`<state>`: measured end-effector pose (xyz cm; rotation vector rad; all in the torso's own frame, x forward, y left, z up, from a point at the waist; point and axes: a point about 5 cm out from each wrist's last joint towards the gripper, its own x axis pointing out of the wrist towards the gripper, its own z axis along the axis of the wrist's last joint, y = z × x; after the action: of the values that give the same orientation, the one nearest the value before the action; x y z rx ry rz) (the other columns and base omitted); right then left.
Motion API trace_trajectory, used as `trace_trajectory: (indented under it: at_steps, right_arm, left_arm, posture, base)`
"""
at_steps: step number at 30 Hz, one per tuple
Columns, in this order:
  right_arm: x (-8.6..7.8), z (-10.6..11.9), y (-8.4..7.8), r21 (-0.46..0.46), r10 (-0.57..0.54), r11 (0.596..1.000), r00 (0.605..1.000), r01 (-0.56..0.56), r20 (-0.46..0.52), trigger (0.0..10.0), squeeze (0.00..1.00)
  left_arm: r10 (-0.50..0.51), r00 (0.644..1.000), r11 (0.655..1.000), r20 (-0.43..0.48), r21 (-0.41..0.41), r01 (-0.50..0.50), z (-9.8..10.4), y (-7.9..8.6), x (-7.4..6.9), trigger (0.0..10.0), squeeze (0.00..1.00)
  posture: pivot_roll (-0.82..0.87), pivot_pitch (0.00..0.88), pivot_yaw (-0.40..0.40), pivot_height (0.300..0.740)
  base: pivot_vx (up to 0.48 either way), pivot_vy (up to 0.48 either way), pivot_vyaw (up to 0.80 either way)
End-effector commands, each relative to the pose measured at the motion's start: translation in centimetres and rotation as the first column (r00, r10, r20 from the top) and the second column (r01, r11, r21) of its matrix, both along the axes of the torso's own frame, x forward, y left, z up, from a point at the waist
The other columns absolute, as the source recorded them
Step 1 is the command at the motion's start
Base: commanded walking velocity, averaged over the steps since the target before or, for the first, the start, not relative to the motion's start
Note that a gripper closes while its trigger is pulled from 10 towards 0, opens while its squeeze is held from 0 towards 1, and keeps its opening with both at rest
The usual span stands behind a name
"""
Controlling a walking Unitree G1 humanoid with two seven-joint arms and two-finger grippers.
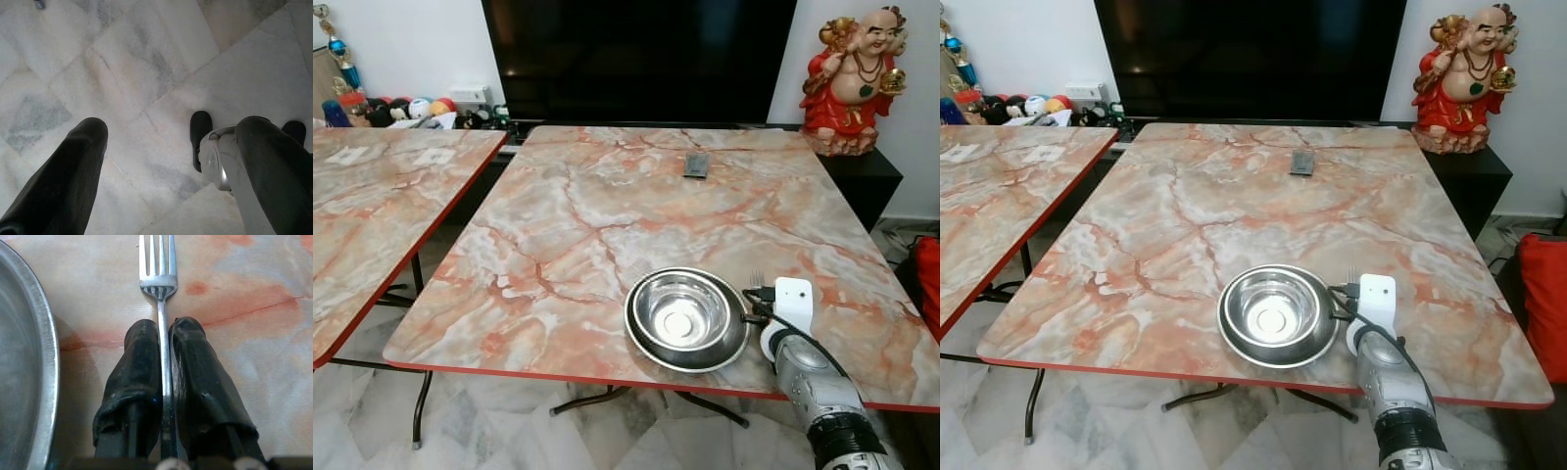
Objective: Setting the table
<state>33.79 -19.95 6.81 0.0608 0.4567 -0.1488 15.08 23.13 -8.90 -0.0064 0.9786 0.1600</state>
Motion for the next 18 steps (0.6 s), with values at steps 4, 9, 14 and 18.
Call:
trace_trajectory:
  at_steps: [4, 9, 14, 18]
  right_arm:
    - [0.4, 0.6, 0.3, 0.000, 0.003, 1.000, 1.000, -0.003, 0.019, 10.0, 0.00]
    - [0.4, 0.7, 0.2, -0.017, -0.004, 1.000, 1.000, 0.004, 0.027, 10.0, 0.00]
    - [0.8, 1.5, 0.0, -0.046, -0.014, 0.999, 0.997, 0.018, 0.079, 10.0, 0.00]
    - [0.9, 1.8, 0.0, -0.040, -0.020, 0.999, 0.995, 0.024, 0.093, 10.0, 0.00]
  left_arm:
    - [-0.011, 1.000, 1.000, -0.022, 0.007, 0.011, -0.1, 0.2, -0.3, 10.0, 0.00]
    - [-0.010, 1.000, 1.000, -0.021, 0.007, 0.010, -0.1, 0.2, -0.3, 10.0, 0.00]
    - [-0.009, 1.000, 1.000, -0.021, 0.006, 0.009, -0.1, 0.2, -0.2, 10.0, 0.00]
    - [-0.009, 1.000, 1.000, -0.020, 0.005, 0.010, -0.1, 0.2, -0.2, 10.0, 0.00]
  posture:
    - [0.00, 0.000, 0.042, 0.740]
    - [0.00, 0.000, 0.041, 0.740]
    - [0.00, 0.000, 0.041, 0.740]
    - [0.00, 0.000, 0.041, 0.740]
  base:
    - [0.000, 0.000, 0.00]
    - [0.000, 0.000, 0.00]
    - [0.000, 0.000, 0.00]
    - [0.000, 0.000, 0.00]
